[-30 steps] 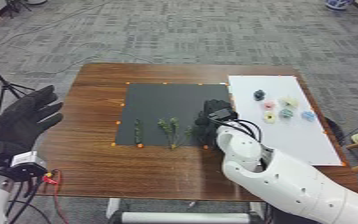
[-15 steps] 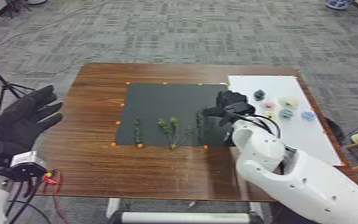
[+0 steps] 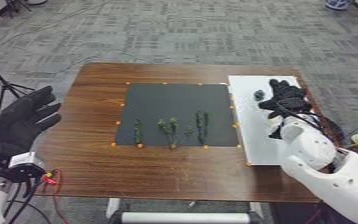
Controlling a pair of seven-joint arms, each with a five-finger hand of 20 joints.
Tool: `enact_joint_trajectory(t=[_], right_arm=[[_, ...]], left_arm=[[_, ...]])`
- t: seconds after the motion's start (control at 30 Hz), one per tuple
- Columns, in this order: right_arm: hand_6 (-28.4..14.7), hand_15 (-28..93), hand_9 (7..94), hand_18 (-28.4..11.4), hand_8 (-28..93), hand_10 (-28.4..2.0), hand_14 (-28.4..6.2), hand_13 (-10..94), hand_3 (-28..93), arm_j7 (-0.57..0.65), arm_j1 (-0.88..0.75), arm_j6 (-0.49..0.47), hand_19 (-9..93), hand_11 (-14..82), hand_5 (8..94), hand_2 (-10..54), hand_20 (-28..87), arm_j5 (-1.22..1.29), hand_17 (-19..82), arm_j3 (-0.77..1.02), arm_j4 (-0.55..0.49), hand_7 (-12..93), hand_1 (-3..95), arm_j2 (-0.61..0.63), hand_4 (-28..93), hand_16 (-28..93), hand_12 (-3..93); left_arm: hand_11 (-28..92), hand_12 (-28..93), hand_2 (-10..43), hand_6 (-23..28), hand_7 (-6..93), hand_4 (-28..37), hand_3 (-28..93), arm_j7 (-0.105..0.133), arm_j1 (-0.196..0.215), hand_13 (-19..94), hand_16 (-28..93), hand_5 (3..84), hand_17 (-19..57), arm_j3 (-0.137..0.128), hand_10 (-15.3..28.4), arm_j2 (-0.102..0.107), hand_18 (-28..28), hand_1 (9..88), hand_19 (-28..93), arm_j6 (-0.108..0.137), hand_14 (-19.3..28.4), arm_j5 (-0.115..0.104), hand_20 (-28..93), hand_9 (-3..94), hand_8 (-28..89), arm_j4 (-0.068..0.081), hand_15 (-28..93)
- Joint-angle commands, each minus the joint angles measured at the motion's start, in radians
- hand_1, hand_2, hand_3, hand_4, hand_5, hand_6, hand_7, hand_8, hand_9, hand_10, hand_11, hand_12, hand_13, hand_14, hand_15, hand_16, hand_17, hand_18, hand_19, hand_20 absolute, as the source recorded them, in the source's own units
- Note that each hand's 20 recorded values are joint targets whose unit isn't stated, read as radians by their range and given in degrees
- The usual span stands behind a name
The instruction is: Arrange flowers
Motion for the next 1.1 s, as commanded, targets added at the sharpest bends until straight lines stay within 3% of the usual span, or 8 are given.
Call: enact_joint_trajectory(t=[0.03, 0.27, 0.6, 0.67, 0.77, 0.83, 0.93, 1.1], right_arm=[[-6.1, 80, 42.1, -24.3, -10, -9.7, -15.5, 45, 84, 0.017, -0.043, -0.017, 80, 14.0, 38.9, -9.5, 58, -0.020, 22, -0.020, 0.027, 17, 27.2, 0.035, -28, 28, 18.5], [-2.1, 79, 53.8, -23.2, -12, -8.9, -13.7, 50, 84, -0.015, -0.045, 0.001, 81, 19.4, 49.1, -9.5, 58, -0.023, 22, -0.042, 0.041, 23, 29.0, 0.026, -28, 29, 19.0], [-1.0, 79, 55.2, -22.5, -14, -8.8, -13.0, 51, 82, -0.064, -0.018, -0.014, 81, 20.8, 49.8, -9.5, 58, -0.022, 23, -0.084, 0.072, 25, 31.3, -0.001, -28, 31, 19.7], [-0.6, 78, 56.9, -22.2, -14, -9.1, -12.4, 51, 82, -0.056, -0.017, -0.037, 81, 25.2, 51.4, -9.5, 58, -0.023, 24, -0.082, 0.075, 27, 32.3, -0.008, -28, 31, 21.9], [0.3, 78, 58.4, -21.6, -15, -8.9, -11.6, 53, 83, -0.049, -0.003, 0.015, 82, 33.2, 54.0, -9.5, 58, -0.041, 24, -0.111, 0.089, 31, 34.5, -0.007, -28, 32, 24.9], [0.9, 78, 62.6, -21.3, -7, -7.8, -10.6, 54, 81, -0.041, 0.014, 0.121, 83, 31.7, 56.3, -9.5, 57, -0.066, 26, -0.146, 0.106, 38, 39.8, -0.005, -28, 34, 34.8], [2.4, 73, 78.0, -21.0, 3, -5.3, -7.3, 63, 78, -0.035, 0.033, 0.190, 86, 22.7, 66.1, -9.5, 56, -0.106, 32, -0.172, 0.092, 47, 50.0, 0.005, -28, 42, 51.0], [1.5, 73, 83.2, -21.0, 0, -5.2, -6.9, 66, 79, -0.055, 0.126, 0.281, 87, 22.5, 73.6, -9.5, 56, -0.119, 34, -0.237, 0.046, 45, 52.1, 0.003, -28, 45, 52.8]], left_arm=[[26, 21, -3.1, 2.9, 21.3, -26.4, 69, -0.007, 0.009, 11, -4, 27.7, -9.9, -0.011, 10.3, -0.003, 19.3, 24.1, 40, -0.007, 13.2, -0.006, 12, 19.4, -10, -0.002, 48], [26, 21, -3.0, 2.9, 21.3, -26.4, 69, -0.005, -0.006, 11, -4, 27.7, -9.8, -0.013, 10.4, 0.007, 19.3, 24.1, 40, -0.008, 13.2, -0.005, 12, 19.4, -10, 0.002, 48], [26, 21, -3.1, 2.9, 21.3, -26.4, 70, -0.001, 0.002, 11, -4, 27.7, -9.8, -0.012, 10.4, 0.002, 19.3, 24.0, 40, -0.005, 13.2, -0.005, 12, 19.4, -10, -0.002, 48], [26, 21, -3.1, 2.9, 21.4, -26.4, 70, -0.001, 0.003, 11, -4, 27.7, -9.8, -0.012, 10.4, 0.000, 19.3, 24.0, 40, -0.004, 13.2, -0.004, 12, 19.4, -10, -0.003, 48], [26, 21, -3.1, 2.9, 21.3, -26.4, 70, 0.000, 0.009, 11, -4, 27.7, -9.8, -0.017, 10.3, -0.002, 19.3, 24.1, 40, 0.000, 13.2, -0.004, 12, 19.4, -10, -0.007, 48], [26, 21, -3.0, 2.9, 21.3, -26.5, 70, 0.004, 0.012, 11, -4, 27.7, -9.8, -0.020, 10.3, -0.003, 19.3, 24.2, 40, 0.003, 13.2, -0.005, 12, 19.3, -10, -0.010, 48], [26, 21, -3.0, 2.9, 21.4, -26.4, 69, 0.009, 0.014, 11, -4, 27.8, -9.9, -0.024, 10.3, 0.001, 19.3, 24.2, 40, 0.005, 13.2, -0.005, 12, 19.4, -10, -0.013, 48], [26, 21, -3.0, 2.9, 21.4, -26.4, 69, -0.011, -0.027, 11, -4, 27.8, -9.9, -0.024, 10.4, 0.054, 19.4, 24.2, 40, -0.005, 13.2, -0.009, 12, 19.5, -10, 0.001, 48]])
